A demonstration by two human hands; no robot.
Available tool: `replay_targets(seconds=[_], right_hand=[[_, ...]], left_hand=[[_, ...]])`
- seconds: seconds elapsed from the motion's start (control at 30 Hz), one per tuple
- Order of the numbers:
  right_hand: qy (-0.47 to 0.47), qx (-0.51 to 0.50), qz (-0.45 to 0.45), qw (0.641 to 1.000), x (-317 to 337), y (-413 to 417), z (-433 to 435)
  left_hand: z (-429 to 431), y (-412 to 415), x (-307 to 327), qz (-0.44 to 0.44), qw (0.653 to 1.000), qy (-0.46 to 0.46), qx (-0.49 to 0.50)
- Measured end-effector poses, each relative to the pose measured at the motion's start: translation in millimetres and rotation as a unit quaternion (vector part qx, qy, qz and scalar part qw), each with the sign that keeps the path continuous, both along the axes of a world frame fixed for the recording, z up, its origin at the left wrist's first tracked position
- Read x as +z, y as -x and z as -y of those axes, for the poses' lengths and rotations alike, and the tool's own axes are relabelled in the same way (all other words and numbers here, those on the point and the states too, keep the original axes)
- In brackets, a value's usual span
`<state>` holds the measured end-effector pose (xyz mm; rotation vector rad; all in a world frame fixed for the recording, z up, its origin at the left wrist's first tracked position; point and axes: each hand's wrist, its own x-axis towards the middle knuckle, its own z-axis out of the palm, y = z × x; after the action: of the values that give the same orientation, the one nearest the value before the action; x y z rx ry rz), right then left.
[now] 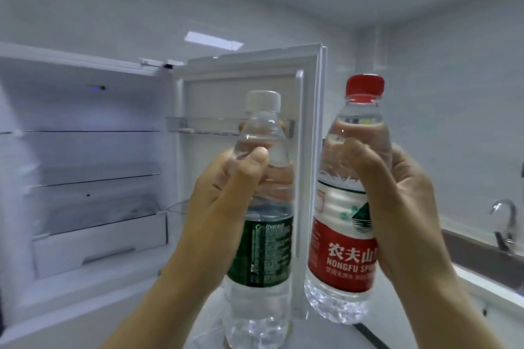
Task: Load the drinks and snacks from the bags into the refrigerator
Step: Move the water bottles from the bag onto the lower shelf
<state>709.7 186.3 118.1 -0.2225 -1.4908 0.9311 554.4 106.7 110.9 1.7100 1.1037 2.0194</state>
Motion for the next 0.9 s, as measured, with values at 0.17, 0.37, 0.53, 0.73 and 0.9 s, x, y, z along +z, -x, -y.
replay_targets(seconds=[0.17, 0.37, 0.53, 0.73, 0.9], right_hand=[[-0.010, 0.059, 0.018, 0.998, -1.2, 43.0, 4.6], [-0.009, 0.114, 0.016, 0.993, -0.8, 106.1, 23.4], [-0.017, 0.152, 0.007, 0.988, 4.2, 161.7, 50.0], [-0.018, 0.171, 0.005, 0.985, 2.1, 232.3, 80.0], [-0.010, 0.183, 0.006, 0.983, -0.4, 283.9, 93.4]], left_hand=[[27.7, 27.5, -1.5, 0.021, 0.998, -0.012, 0.060], [65.5, 75.8, 3.7, 0.030, 0.992, -0.018, 0.125], [103.5, 121.8, 9.0, 0.029, 0.985, -0.025, 0.166], [144.5, 182.3, 13.6, 0.039, 0.979, -0.050, 0.195], [163.2, 233.5, 12.8, 0.035, 0.973, -0.049, 0.223]])
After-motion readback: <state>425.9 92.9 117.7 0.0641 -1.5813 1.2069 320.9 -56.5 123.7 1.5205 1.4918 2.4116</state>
